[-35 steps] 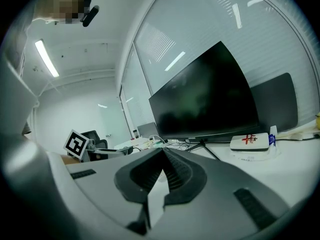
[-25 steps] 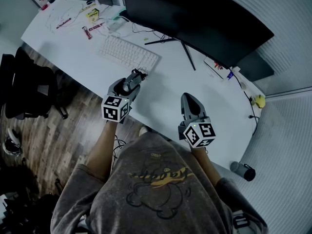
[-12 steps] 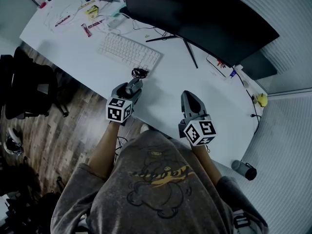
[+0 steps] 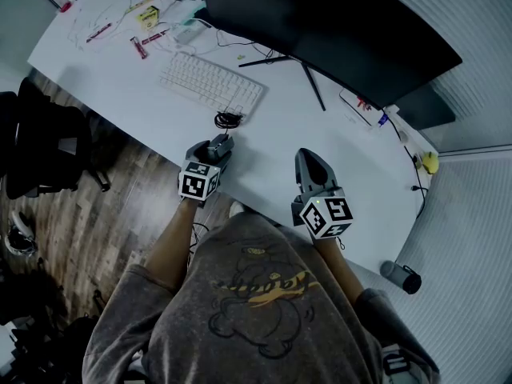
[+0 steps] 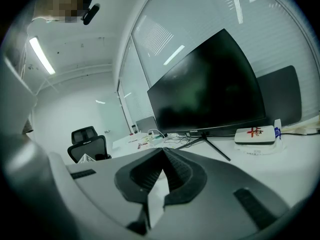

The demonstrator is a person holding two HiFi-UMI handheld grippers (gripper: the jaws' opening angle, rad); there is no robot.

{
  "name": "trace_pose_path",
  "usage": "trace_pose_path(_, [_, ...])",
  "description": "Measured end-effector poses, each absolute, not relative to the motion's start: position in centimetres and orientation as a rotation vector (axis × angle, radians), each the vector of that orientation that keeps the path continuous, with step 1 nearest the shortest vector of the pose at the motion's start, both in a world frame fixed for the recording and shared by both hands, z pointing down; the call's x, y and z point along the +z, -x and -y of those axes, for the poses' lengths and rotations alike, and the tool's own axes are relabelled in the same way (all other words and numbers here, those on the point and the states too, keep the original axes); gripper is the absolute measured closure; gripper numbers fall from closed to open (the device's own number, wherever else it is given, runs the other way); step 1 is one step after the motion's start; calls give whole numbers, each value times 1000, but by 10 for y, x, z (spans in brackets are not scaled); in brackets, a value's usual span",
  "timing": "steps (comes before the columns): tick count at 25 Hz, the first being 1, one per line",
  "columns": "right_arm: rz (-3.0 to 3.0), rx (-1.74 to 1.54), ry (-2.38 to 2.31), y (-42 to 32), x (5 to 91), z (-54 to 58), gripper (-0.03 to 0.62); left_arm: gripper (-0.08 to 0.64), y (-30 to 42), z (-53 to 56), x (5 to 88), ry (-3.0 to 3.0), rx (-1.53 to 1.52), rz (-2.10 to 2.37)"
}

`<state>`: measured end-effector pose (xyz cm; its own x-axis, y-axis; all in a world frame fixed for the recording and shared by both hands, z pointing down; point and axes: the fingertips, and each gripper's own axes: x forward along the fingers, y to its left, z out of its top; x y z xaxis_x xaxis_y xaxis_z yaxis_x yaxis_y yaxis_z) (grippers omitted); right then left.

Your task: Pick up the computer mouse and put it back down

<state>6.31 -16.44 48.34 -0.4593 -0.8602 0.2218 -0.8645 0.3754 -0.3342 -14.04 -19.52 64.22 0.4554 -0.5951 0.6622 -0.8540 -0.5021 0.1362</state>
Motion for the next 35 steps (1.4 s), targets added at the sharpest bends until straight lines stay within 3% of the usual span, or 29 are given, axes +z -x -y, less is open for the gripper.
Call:
trace_pose_path(15, [2565,653,-1627,-65,492,169,594,249,139,199,667,-2252,929,1234])
trace_pose_path(35, [2577,657,-1618,-70,493,169,594,247,136,205,654,-2267,867,1247])
